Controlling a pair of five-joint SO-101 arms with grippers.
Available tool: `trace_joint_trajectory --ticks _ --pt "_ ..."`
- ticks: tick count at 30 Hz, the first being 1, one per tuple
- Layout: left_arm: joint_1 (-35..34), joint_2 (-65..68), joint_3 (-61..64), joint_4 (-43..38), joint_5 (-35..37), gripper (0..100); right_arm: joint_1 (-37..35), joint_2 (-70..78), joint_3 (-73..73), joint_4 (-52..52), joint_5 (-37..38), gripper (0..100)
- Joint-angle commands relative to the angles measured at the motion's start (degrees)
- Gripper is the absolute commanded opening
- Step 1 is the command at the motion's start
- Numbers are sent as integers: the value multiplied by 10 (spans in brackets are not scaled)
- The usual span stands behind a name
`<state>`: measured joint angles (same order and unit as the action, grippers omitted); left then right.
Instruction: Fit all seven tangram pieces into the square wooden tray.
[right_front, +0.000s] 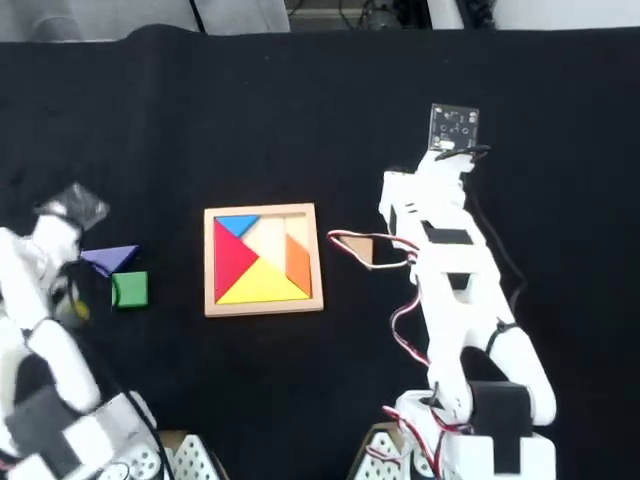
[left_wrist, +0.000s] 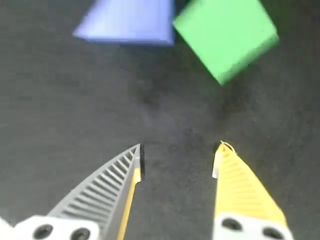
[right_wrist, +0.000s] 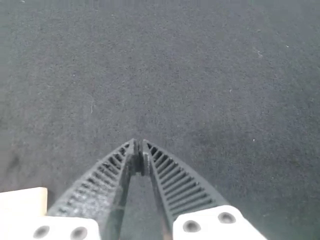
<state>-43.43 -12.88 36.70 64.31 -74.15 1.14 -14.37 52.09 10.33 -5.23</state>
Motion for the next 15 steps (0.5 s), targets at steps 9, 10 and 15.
trace_joint_trajectory --ticks 9,10,15 --pt "93 -108 70 -163 186 239 -4 -27 -6 -9 7 15" --pt "92 -103 71 -177 187 239 -4 -27 -6 -9 7 15" --pt "84 -30 53 -250 236 239 -4 -27 -6 -9 7 15"
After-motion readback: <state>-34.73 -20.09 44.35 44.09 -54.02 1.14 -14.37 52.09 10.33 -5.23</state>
